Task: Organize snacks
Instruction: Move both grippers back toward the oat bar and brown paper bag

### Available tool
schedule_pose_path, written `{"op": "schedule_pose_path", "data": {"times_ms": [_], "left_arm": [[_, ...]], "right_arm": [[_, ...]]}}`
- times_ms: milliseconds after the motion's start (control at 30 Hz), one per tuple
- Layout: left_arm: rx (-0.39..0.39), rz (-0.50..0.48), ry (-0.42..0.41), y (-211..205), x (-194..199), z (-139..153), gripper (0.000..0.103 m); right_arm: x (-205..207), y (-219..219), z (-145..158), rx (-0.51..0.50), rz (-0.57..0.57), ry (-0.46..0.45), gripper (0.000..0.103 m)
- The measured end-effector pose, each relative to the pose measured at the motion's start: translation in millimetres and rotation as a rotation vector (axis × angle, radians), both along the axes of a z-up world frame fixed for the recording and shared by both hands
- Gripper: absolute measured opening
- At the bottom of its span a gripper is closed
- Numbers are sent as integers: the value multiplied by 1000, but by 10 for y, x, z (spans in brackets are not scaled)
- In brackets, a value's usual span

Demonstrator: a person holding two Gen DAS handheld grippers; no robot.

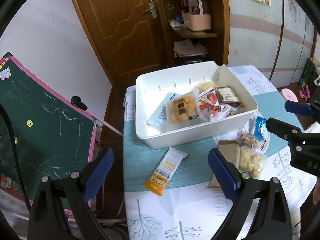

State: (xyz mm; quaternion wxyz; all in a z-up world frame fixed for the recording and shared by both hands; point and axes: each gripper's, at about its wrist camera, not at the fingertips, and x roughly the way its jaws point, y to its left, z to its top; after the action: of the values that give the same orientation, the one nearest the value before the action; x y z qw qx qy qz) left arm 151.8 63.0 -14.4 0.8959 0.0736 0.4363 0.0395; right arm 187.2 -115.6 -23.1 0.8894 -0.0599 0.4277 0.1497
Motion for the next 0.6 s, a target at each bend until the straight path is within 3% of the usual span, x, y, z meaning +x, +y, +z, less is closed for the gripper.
{"op": "schedule_pose_path", "data": {"times_ms": [367, 600], "left_arm": [[21, -7, 102, 209, 58, -471, 95], [-7, -5, 217, 371, 146, -955, 95]], "right_arm": [[17, 130, -433, -10, 19, 127, 69], [-17, 221, -881, 39, 20, 277, 69]]}}
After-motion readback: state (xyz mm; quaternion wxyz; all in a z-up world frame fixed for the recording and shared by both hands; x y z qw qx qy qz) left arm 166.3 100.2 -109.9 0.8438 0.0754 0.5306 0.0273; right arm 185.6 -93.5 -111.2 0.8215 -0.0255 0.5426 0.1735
